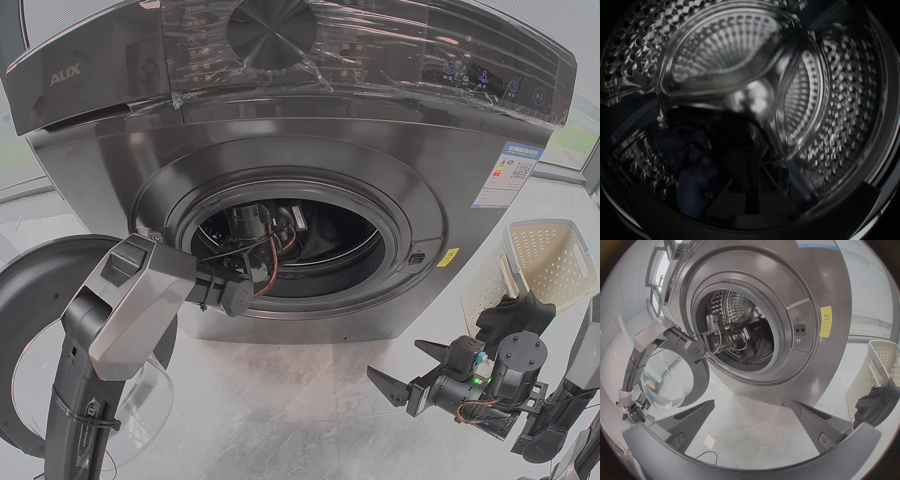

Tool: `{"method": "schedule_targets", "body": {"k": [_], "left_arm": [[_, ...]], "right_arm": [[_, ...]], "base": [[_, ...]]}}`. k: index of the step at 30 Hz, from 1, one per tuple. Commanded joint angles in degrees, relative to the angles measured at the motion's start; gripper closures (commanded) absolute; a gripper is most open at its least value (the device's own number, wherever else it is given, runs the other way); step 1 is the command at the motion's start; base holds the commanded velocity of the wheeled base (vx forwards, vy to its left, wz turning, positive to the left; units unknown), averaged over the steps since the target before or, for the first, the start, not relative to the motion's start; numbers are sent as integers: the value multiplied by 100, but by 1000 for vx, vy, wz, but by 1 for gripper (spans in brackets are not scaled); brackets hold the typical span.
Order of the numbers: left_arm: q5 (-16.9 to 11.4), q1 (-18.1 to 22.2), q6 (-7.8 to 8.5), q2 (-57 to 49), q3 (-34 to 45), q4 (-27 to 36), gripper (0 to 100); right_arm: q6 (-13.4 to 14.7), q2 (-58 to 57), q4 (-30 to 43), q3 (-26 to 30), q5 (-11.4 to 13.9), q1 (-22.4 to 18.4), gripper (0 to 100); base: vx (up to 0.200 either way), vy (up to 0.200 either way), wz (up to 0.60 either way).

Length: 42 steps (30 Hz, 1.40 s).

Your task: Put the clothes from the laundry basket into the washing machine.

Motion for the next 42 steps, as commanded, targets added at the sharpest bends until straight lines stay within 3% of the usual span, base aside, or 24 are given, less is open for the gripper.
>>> {"method": "schedule_targets", "body": {"k": [1, 5, 8, 9, 13, 21, 26, 28, 32, 33, 38, 42], "left_arm": [[119, 111, -78, 444, -721, -246, 100], [137, 102, -52, 681, -1072, -263, 100], [234, 94, 71, 787, -1160, -263, 100], [234, 85, 89, 787, -1125, -263, 0], [225, 32, 107, 752, -905, -263, 0], [146, -249, 142, 5, 536, -254, 0], [-21, -320, 379, -241, 1134, -193, 0], [-162, -293, 608, -154, 1380, -228, 0], [-188, -214, 713, 128, 1274, -237, 0], [-188, -196, 757, 180, 1195, -219, 100], [-171, -91, 836, 488, 641, -70, 100], [-56, -65, 766, 769, -211, -61, 100]], "right_arm": [[3, 15, -4, -2, 1, 9, 0], [3, 15, -4, 7, 1, 9, 0], [3, 15, -4, 7, 1, 9, 0], [3, 15, -4, 7, 1, 9, 0], [3, 42, -4, 7, 1, 9, 0], [12, 51, -4, 16, 1, 17, 0], [3, 51, -4, -2, 1, 88, 0], [3, 51, -4, -11, 1, 114, 0], [3, 15, -4, -46, 1, 114, 0], [3, 7, -4, -55, 1, 114, 0], [3, 15, -13, -134, 1, 114, 0], [3, -20, -13, -301, 1, 123, 0]], "base": [[0, 0, 0], [0, 0, 0], [0, 0, 0], [0, 0, 0], [0, 0, 0], [0, 0, 0], [0, 0, 0], [0, 0, 0], [0, 0, 0], [0, 0, 0], [0, 0, 0], [0, 0, 0]]}}
